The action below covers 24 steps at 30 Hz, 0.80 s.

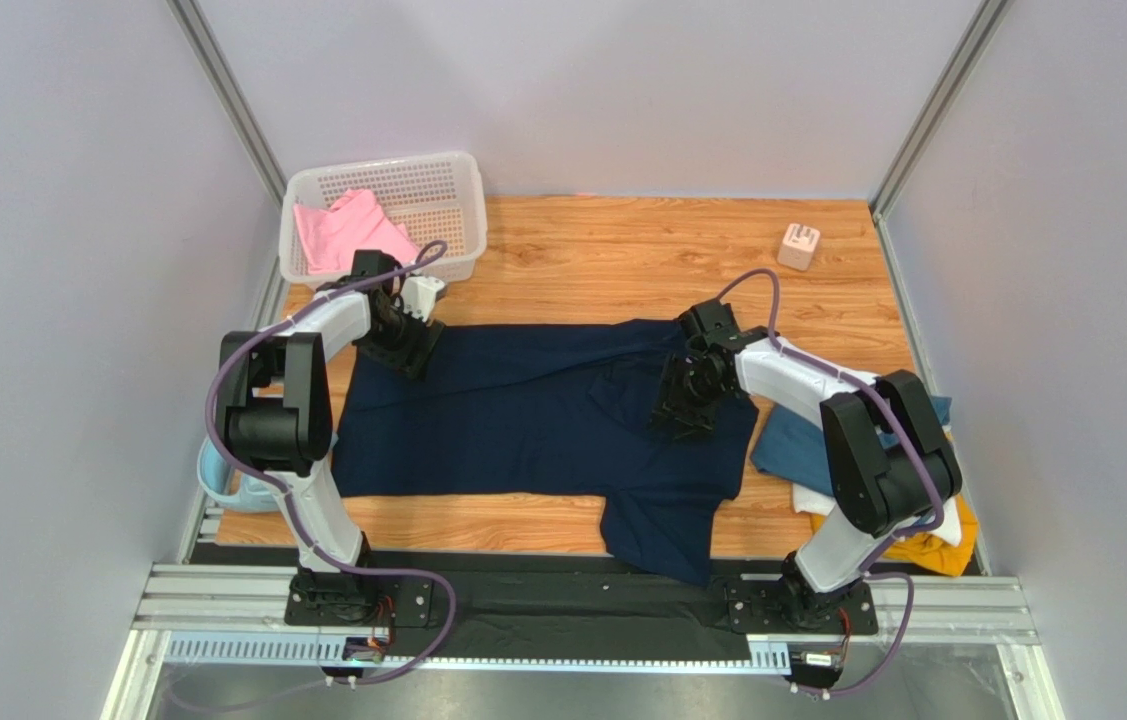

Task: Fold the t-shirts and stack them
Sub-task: Fold the flattened tshirt in 1/3 of the way

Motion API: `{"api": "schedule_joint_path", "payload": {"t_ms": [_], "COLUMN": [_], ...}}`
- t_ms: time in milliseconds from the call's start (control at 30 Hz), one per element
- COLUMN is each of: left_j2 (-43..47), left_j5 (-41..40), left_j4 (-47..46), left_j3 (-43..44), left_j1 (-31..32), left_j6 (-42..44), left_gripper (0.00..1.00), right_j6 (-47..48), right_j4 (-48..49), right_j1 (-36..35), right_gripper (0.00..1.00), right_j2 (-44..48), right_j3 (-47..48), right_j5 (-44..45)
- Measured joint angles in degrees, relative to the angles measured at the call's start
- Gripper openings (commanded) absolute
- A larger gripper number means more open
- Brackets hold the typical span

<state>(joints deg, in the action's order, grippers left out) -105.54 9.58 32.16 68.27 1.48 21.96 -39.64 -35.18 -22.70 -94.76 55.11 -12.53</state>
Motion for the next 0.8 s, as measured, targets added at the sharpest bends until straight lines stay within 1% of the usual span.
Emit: {"api": "schedule_joint_path", "payload": {"t_ms": [67, 100, 267, 300, 333, 533, 800], "left_j2": [0.0, 0.0, 0.1, 0.2, 0.2, 0.3, 0.3], "left_j5": [0.0, 0.0, 0.0, 0.0, 0.0, 0.0, 0.0], "left_j4": [0.0, -0.1, -0.4, -0.5, -0.5, -0.7, -0.9], "left_j3": [0.0, 0.0, -0.3, -0.4, -0.4, -0.6, -0.7], "left_j1": [0.0, 0.0, 0.0, 0.0, 0.0, 0.0, 0.0], "left_j6": [0.0, 0.0, 0.0, 0.0, 0.0, 0.0, 0.0], "left_gripper": [0.72, 0.72, 0.72, 0.72, 0.72, 0.72, 0.72], "right_j6": [-0.1, -0.1, -0.6, -0.6, -0.7, -0.6, -0.6], "right_j4": [0.4, 0.5, 0.9, 0.9, 0.9, 0.9, 0.7], "right_j1": [0.0, 0.0, 0.0, 0.0, 0.0, 0.0, 0.0], "right_gripper": [0.36, 0.30, 0.16, 0.12, 0.09, 0.01, 0.00], "right_j2": [0.0, 0.0, -0.2, -0.3, -0.4, -0.4, 2.4], "right_j3": [0.0, 0.0, 0.0, 0.0, 0.0, 0.0, -2.5], "right_j5": [0.0, 0.0, -0.1, -0.1, -0.1, 0.0, 0.0]}}
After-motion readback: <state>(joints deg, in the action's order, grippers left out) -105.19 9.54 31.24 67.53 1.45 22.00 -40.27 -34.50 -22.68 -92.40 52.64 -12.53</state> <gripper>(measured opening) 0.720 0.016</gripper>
